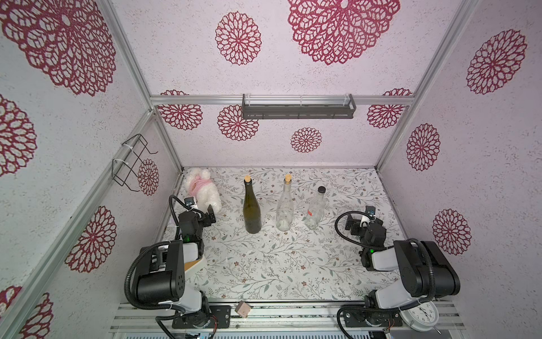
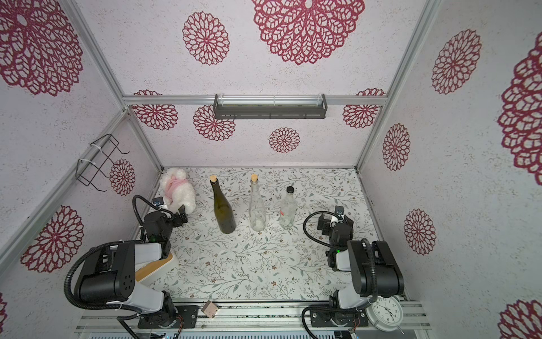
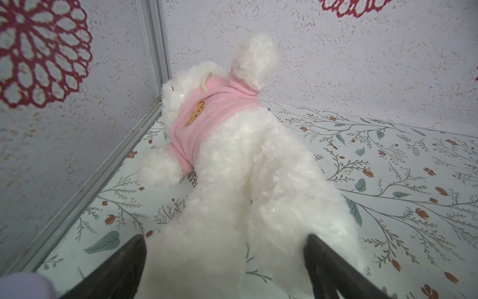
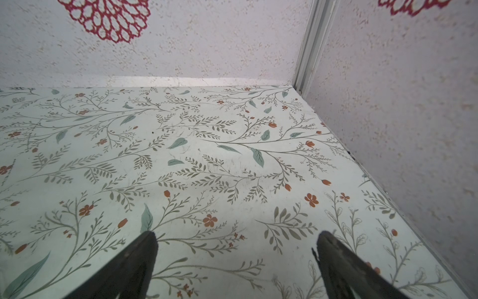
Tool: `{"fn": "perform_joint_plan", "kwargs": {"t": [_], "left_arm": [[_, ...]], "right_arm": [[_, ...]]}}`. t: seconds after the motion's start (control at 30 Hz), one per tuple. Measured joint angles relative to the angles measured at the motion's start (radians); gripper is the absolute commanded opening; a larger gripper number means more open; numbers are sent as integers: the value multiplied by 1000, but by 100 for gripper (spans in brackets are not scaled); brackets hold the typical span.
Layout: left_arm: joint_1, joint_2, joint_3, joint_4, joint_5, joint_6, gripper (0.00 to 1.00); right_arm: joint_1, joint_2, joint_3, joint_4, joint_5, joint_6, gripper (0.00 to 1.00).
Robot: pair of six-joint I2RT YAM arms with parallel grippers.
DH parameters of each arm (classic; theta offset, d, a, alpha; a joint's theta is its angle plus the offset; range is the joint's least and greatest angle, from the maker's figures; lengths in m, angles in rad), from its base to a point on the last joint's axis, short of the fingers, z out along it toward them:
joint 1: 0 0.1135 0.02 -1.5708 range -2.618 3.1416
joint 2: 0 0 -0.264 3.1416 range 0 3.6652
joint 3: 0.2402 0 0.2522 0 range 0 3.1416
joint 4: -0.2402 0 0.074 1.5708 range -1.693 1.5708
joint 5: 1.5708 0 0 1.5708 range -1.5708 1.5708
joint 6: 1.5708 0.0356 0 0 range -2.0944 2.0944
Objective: Remove the label from the bottle
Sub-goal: Pick up the bottle from the center of the board.
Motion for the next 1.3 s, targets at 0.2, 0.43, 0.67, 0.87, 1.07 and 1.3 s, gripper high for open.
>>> {"fn": "perform_joint_plan", "kwargs": {"t": [0.2, 0.43, 0.67, 0.87, 1.07, 1.3], "left_arm": [[1, 0, 0, 0, 0, -5, 97], [1, 0, 0, 0, -1, -7, 97], [5, 0, 0, 0, 0, -7, 97], [5, 0, 0, 0, 0, -8, 97], [4, 0, 0, 0, -5, -7, 97], [-3, -57, 71, -153, -51, -7, 97]], "right_arm": [[0, 0, 0, 0, 0, 0, 99], [0, 0, 0, 0, 0, 0, 99], [0, 0, 0, 0, 0, 0, 99], [0, 0, 0, 0, 0, 0, 99], [0, 0, 0, 0, -2, 0, 99], [0, 0, -2, 15, -14, 0, 99]]}}
